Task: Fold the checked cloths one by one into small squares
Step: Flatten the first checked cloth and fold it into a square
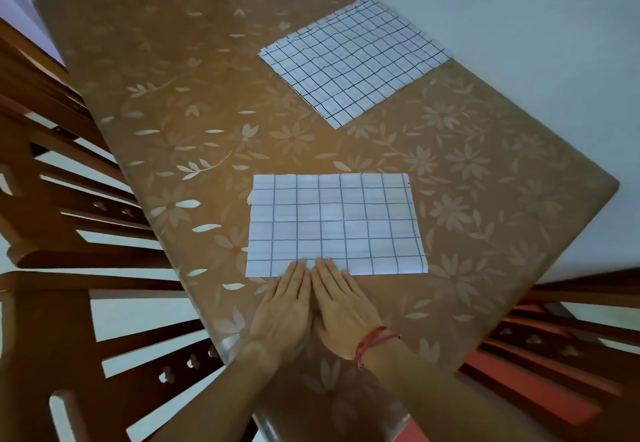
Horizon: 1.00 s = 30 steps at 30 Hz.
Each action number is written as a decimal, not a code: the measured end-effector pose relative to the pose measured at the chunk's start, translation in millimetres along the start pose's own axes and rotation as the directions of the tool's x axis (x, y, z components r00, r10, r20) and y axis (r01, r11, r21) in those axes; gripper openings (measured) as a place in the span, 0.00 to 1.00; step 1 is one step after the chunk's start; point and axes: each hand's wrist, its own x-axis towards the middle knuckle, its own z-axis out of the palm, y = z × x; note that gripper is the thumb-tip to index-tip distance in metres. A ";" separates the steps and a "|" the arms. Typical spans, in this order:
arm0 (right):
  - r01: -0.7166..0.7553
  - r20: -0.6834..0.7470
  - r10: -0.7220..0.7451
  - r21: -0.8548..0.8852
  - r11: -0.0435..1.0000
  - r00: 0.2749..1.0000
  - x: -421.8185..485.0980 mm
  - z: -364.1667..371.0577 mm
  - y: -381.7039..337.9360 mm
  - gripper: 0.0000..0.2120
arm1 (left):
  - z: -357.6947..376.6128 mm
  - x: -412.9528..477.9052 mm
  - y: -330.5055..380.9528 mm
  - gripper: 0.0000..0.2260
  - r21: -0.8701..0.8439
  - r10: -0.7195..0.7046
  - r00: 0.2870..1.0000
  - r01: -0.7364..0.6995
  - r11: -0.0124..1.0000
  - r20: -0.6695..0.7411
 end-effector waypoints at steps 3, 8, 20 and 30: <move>-0.028 0.011 0.028 -0.009 1.000 1.000 2.6 4.1 -5.7 0.32 | 3.8 -5.3 -9.0 0.25 0.010 -0.040 0.999 0.040 0.999 0.032; -0.059 -0.015 0.058 -0.051 0.997 0.998 -1.5 9.1 2.6 0.35 | 2.5 -12.1 -22.2 0.25 0.003 -0.105 0.994 0.105 0.994 0.037; -0.324 -0.008 0.324 -0.052 0.945 0.946 -49.5 4.2 68.7 0.39 | -0.8 -31.3 -51.2 0.28 0.069 -0.219 0.970 0.213 0.975 0.103; -0.426 -0.013 0.426 -0.038 0.904 0.905 -56.2 -1.9 83.5 0.40 | -6.4 -29.5 -43.3 0.29 0.061 -0.251 0.964 0.246 0.967 0.093</move>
